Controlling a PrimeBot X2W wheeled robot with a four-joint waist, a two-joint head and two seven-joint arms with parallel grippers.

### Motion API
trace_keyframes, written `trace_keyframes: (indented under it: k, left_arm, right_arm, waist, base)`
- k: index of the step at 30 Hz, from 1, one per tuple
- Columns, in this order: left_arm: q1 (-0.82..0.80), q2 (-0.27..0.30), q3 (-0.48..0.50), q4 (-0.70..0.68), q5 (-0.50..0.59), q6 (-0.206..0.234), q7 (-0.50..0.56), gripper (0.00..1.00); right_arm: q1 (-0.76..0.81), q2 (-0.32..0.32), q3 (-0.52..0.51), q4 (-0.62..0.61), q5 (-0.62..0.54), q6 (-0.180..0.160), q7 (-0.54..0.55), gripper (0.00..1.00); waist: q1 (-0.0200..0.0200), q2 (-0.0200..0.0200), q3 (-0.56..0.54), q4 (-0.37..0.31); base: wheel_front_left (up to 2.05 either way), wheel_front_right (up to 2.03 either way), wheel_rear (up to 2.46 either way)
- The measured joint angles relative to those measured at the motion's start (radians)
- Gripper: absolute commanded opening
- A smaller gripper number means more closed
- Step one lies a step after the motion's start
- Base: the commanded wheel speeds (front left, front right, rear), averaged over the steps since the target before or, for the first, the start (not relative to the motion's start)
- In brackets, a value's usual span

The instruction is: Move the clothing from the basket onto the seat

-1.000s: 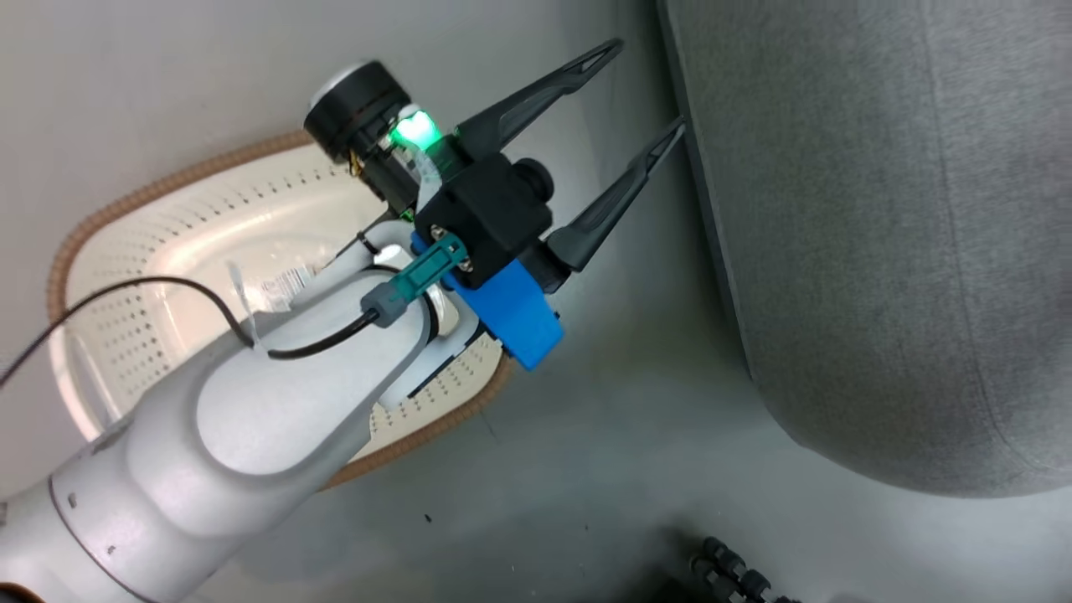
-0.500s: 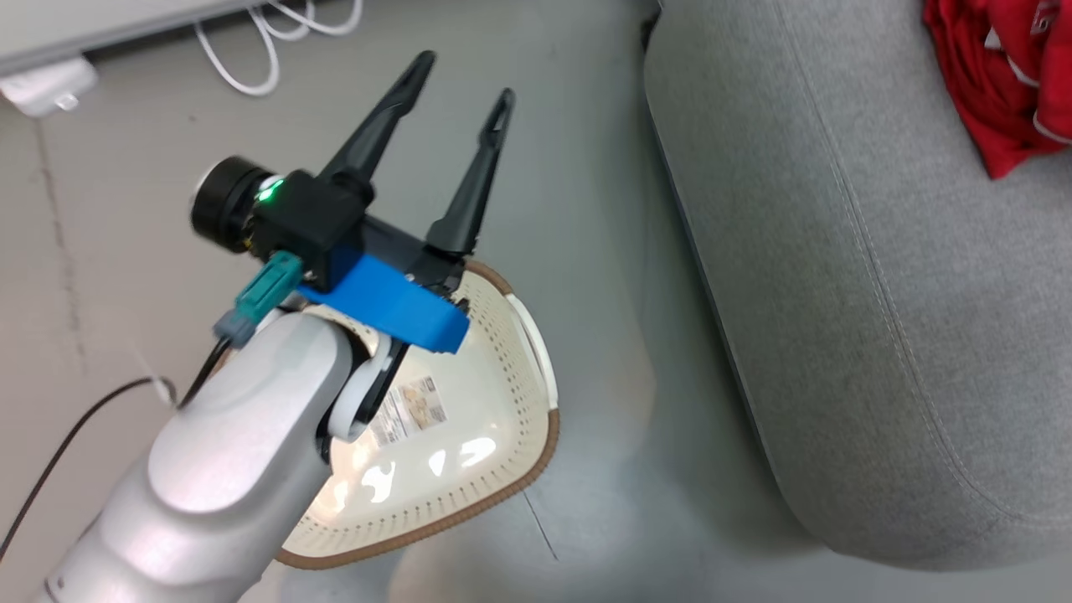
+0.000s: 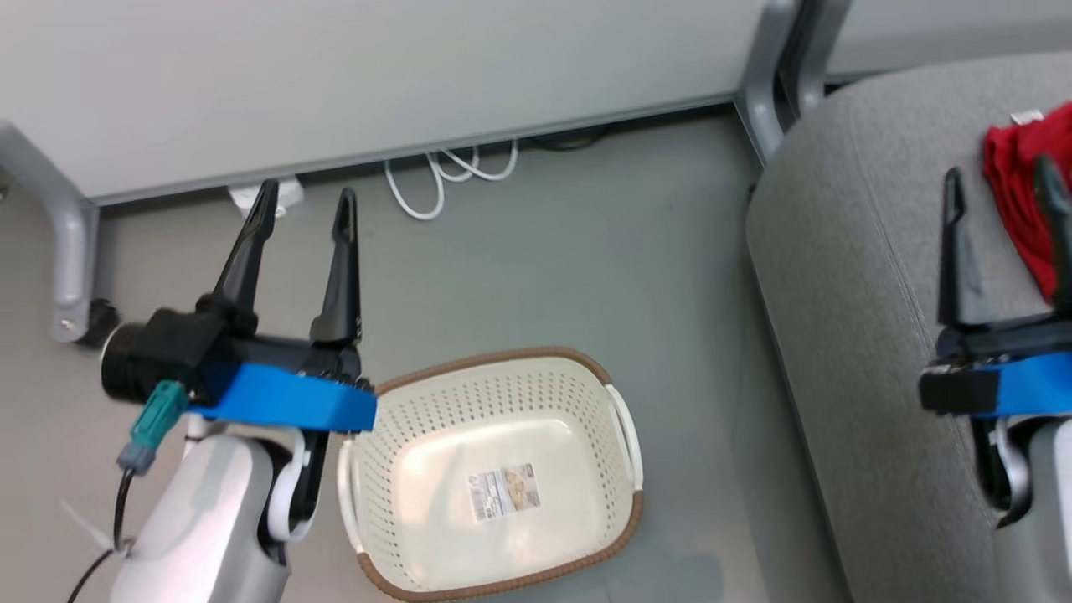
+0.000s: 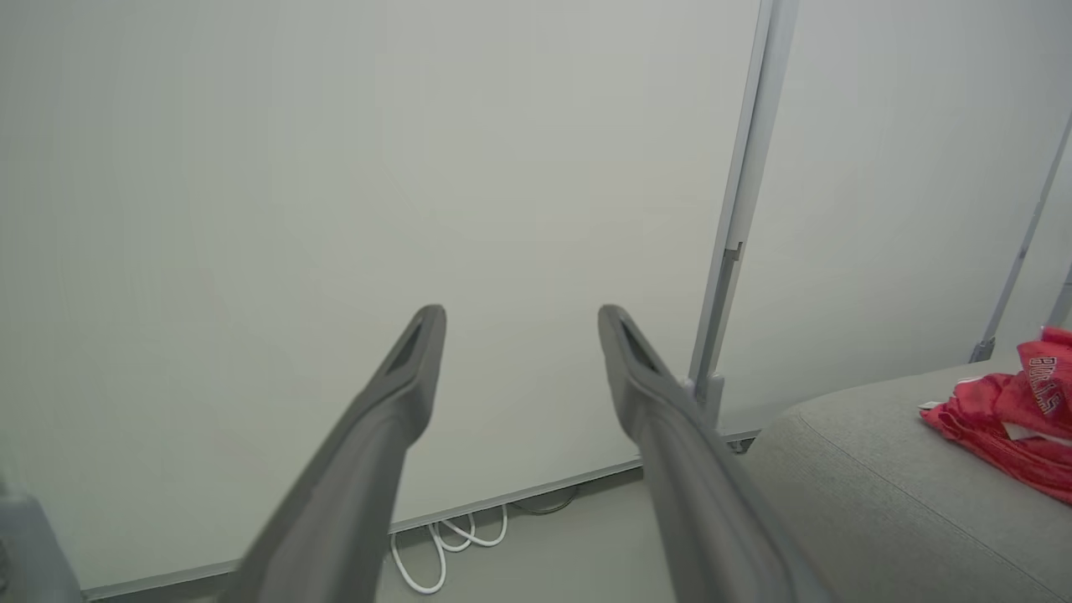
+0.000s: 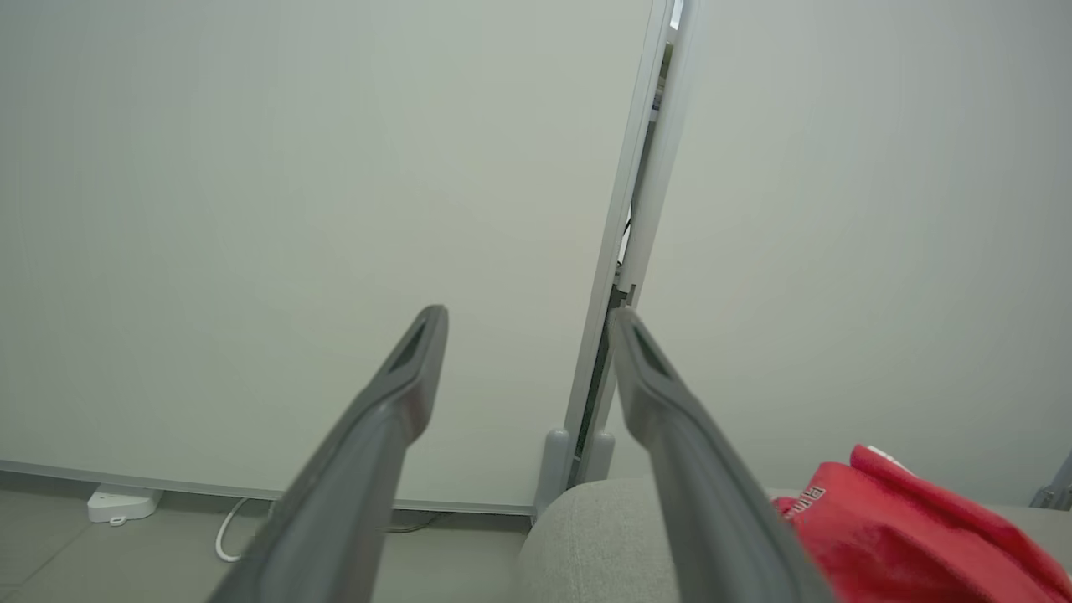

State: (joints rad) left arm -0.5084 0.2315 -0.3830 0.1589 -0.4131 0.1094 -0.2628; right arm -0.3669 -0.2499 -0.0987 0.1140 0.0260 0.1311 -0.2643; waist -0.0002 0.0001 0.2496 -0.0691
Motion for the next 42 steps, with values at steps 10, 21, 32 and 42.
trace_keyframes:
  k: [10,21,32,42]
  left_arm:
    - [0.211,-0.067,0.184,-0.032,0.087,-0.069,0.000,1.00]
    - [0.398,-0.132,0.304,-0.027,0.145,-0.157,0.000,1.00]
    - [0.470,-0.169,0.360,0.002,0.181,-0.207,0.000,1.00]
    - [0.487,-0.180,0.385,0.026,0.196,-0.223,0.000,1.00]
  right_arm:
    - [0.143,0.072,0.067,-0.001,0.011,0.000,0.000,1.00]
    - [0.299,0.116,0.060,0.017,0.044,0.000,0.000,1.00]
    - [0.377,0.158,0.050,0.036,0.054,0.000,0.000,1.00]
    - [0.415,0.179,0.050,0.049,0.062,0.000,0.000,1.00]
  waist:
    - [0.0000,0.0000,-0.144,0.085]
    - [0.0001,0.0000,-0.250,0.131]
    - [0.0002,0.0000,-0.299,0.148]
    - [0.0001,0.0000,-0.325,0.148]
  base:
    - [0.00,0.00,0.00]
    - [0.00,0.00,0.00]
    - [0.00,0.00,0.00]
    - [0.00,0.00,0.00]
